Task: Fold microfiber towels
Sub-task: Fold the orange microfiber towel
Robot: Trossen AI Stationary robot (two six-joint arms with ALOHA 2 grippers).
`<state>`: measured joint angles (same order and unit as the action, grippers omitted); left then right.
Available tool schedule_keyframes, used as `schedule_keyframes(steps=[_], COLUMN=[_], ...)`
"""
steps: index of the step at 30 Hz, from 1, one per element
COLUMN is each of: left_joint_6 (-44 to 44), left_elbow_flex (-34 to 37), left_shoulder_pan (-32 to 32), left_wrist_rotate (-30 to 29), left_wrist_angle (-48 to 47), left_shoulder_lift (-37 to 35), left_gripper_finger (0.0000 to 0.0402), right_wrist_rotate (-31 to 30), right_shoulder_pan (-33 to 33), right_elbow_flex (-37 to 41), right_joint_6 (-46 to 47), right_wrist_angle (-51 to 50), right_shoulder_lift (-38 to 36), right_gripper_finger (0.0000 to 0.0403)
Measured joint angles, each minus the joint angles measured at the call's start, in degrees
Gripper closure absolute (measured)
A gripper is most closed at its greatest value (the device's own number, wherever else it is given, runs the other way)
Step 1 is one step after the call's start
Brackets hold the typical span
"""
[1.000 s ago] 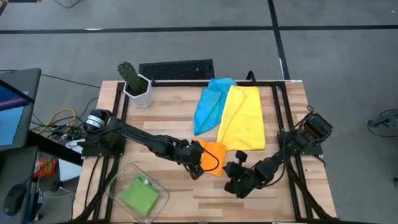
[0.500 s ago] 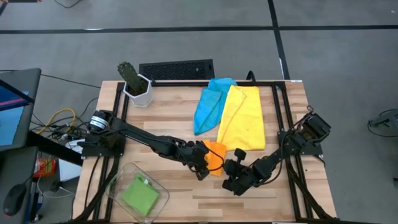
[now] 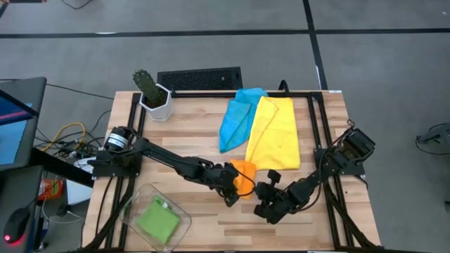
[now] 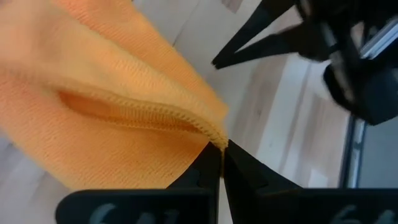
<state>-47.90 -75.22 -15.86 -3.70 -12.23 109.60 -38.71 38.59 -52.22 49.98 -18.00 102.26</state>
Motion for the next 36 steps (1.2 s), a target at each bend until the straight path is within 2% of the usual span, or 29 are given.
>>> schedule_keyframes(steps=[21, 25, 36], left_joint_6=[-0.7, -0.3, 1.8], left_elbow_flex=[0.0, 0.0, 0.0], left_shoulder_pan=[0.1, 0.1, 0.1], left_wrist_rotate=[1.7, 0.3, 2.4], left_wrist_angle=[7.2, 7.3, 13.7], left_shoulder_lift=[1.2, 1.2, 1.2], left_gripper_finger=[0.0399, 0.0377, 0.0281], right_wrist_rotate=[-0.3, -0.3, -0.2], right_shoulder_pan=[-0.1, -0.1, -0.1], right_elbow_flex=[0.0, 0.0, 0.0], right_joint_6=[-2.2, -2.3, -2.0], right_wrist_angle=[-0.8, -0.9, -1.3], right_shoulder_lift=[0.0, 0.1, 0.1], right_gripper_finger=[0.0384, 0.0381, 0.0383])
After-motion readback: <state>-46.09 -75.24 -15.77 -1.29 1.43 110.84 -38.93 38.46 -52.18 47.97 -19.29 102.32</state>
